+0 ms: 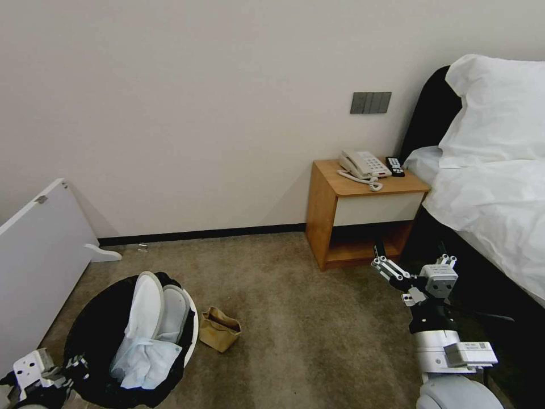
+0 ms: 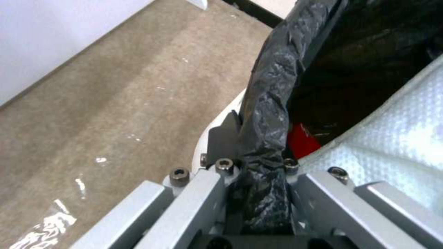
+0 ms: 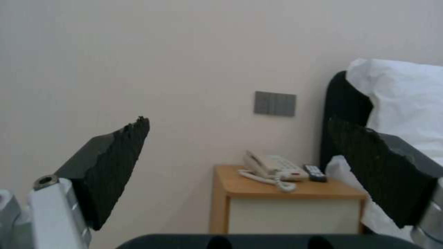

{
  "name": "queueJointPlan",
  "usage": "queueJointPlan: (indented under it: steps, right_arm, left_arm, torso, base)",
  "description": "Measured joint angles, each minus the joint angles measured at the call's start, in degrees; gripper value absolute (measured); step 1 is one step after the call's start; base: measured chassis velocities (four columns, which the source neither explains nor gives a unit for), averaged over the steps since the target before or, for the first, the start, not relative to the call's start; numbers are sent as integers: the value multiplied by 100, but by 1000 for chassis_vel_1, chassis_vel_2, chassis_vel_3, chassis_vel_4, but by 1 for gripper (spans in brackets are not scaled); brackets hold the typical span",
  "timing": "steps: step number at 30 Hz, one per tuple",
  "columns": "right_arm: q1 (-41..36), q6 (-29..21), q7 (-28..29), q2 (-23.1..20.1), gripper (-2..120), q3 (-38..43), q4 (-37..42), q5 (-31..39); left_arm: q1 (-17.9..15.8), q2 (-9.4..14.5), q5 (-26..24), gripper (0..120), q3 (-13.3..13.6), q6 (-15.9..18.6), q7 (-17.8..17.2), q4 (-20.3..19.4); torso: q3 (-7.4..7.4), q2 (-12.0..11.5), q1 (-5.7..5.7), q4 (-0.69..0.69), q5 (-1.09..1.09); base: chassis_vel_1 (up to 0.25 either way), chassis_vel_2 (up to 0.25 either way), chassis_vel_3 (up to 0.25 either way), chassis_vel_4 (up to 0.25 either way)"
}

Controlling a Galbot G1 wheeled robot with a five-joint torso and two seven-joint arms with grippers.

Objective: Pick up the trash bin, then pick up the garbage from the floor and place it into the trash bin.

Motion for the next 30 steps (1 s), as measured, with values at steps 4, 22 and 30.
queueJointPlan:
  steps: [4,22,30]
  right_arm:
    - [23,2,2,-11,98,-22,-27,13]
    - [41,59,2,-20,100,-49,-126,17]
    - [52,70,1,-5,100,-53,-172,27]
  left_arm:
    - [6,-8,7,2,-2,0,0,0]
    - [30,-33,130,2,25,0,52,39]
    - [27,-30,145,2,20,0,58,77]
  torso:
    - [0,0,0,1,0]
    - [0,0,0,-2,0]
    - [0,0,0,0,0]
  base:
    - [65,64,64,62]
    - [52,52,56,46]
    - [0,0,0,0]
